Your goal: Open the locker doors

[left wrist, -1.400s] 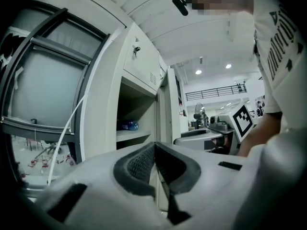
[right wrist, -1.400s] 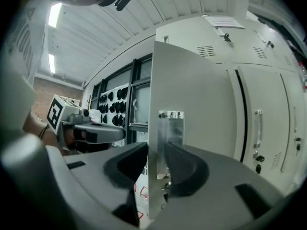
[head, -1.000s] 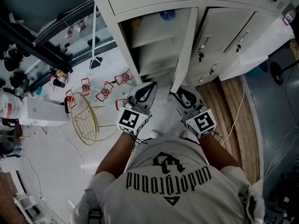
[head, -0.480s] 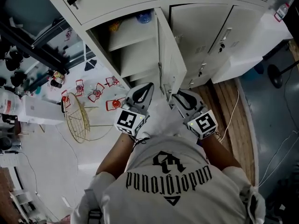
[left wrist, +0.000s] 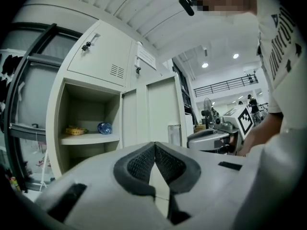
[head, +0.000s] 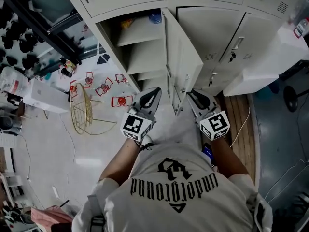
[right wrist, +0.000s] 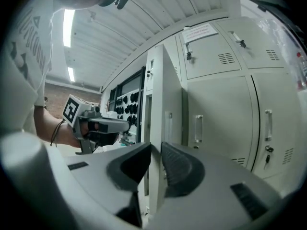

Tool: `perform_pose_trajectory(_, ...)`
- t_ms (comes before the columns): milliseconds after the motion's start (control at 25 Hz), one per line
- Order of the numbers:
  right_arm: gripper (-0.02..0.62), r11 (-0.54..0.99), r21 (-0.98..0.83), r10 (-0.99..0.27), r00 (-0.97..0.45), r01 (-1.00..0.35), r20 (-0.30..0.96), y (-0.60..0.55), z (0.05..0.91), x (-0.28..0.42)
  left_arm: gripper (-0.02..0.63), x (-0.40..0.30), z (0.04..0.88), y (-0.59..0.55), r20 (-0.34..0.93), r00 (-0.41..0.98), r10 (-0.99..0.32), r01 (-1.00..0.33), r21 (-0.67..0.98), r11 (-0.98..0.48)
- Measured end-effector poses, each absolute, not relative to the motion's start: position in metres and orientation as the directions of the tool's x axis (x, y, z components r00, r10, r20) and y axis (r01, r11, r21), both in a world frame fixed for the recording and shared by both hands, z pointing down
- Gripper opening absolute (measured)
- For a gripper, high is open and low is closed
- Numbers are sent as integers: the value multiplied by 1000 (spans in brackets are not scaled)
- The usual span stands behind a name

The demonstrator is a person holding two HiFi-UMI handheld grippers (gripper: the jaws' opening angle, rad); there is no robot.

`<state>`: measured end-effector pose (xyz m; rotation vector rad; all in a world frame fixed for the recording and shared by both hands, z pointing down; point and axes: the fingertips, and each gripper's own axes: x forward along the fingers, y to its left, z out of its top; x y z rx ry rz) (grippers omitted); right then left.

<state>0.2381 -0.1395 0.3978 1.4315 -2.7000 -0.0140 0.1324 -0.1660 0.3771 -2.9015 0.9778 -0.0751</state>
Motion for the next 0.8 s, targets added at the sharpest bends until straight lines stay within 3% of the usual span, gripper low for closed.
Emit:
perform_pose_trajectory(400, 75, 617, 55, -787, -614, -785, 70, -140, 399, 238, 8, 124, 376, -152, 22, 741, -672, -667, -93, -739)
perform_pose_trajectory(600, 176, 623, 58, -782, -620, -780, 70, -132, 395, 235, 8, 117, 372, -146, 23, 725, -689, -684, -102, -723)
perform_pose_trajectory(800, 221, 600, 78, -799, -601, -796, 10, -116, 373, 237, 8, 99, 374, -144, 28, 705, -709, -704, -100, -703)
